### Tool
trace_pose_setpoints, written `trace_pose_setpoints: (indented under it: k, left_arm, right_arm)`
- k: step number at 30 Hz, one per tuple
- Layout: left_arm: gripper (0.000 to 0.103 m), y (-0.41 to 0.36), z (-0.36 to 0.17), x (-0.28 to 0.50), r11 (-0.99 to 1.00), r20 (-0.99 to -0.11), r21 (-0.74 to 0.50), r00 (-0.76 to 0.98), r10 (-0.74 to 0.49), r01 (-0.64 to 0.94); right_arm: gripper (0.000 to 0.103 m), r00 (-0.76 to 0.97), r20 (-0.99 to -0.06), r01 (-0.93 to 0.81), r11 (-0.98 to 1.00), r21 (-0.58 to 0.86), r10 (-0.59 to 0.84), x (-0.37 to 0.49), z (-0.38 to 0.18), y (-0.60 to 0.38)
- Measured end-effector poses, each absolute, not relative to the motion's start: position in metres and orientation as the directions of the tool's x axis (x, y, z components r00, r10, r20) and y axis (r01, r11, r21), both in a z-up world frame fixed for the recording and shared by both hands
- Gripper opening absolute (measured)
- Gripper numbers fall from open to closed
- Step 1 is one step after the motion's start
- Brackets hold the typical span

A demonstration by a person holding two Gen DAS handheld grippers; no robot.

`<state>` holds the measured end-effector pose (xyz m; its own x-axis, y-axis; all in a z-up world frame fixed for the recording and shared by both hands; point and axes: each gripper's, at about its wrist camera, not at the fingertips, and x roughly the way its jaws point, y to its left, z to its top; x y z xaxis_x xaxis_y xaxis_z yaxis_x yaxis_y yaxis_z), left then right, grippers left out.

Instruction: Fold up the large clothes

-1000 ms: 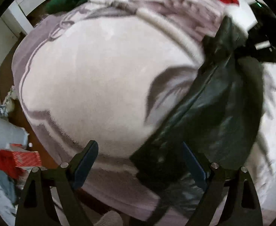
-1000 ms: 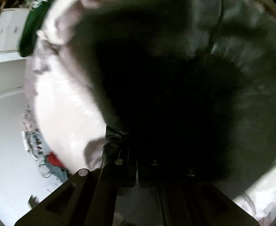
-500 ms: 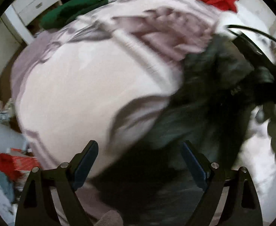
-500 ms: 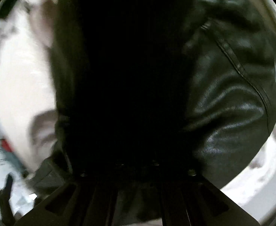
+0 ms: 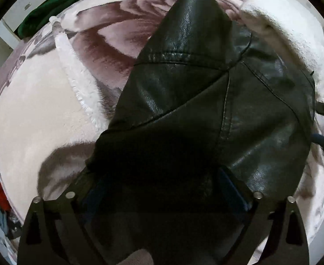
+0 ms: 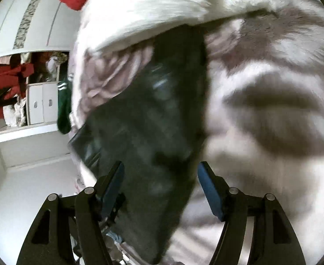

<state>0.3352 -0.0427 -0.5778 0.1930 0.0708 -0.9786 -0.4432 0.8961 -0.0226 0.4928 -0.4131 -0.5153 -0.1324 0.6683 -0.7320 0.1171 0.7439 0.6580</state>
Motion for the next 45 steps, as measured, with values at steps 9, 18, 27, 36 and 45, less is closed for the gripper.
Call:
trace_pose_setpoints:
  k: [9, 18, 27, 36, 45]
  left_arm:
    - [0.103, -0.028, -0.581, 0.328, 0.913, -0.972, -0.059, 0.231, 0.04, -0.404]
    - [0.103, -0.045, -0.558, 0.329, 0.981, -0.969, -0.131, 0.226, -0.097, -0.144]
    - [0.103, -0.041, -0.548, 0.28, 0.952, -0.972, 0.073, 0.191, 0.134, -0.297]
    - [0.103, -0.021, -0.584, 0.29, 0.924, -0.982, -0.005, 0.177, 0.068, -0.382]
    - [0.103, 0.01, -0.602, 0.301, 0.929, -0.984, -0.056, 0.18, 0.011, -0.366]
  right_arm:
    - [0.029, -0.189, -0.564, 0.058, 0.583, 0.811, 0.804, 0.532, -0.591, -0.336]
    - [0.015, 0.178, -0.514, 0.415, 0.409, 0.812, 0.839, 0.416, -0.534, -0.462]
    - [0.049, -0.119, -0.916, 0.358, 0.877, 0.32, 0.383, 0.368, -0.478, -0.507]
    - [0.05, 0.005, -0.97, -0.028, 0.969, 0.244, 0.244, 0.422, -0.386, -0.4]
    - [0.05, -0.404, -0.91, -0.217, 0.957, 0.19, 0.089, 0.447, -0.536, -0.259]
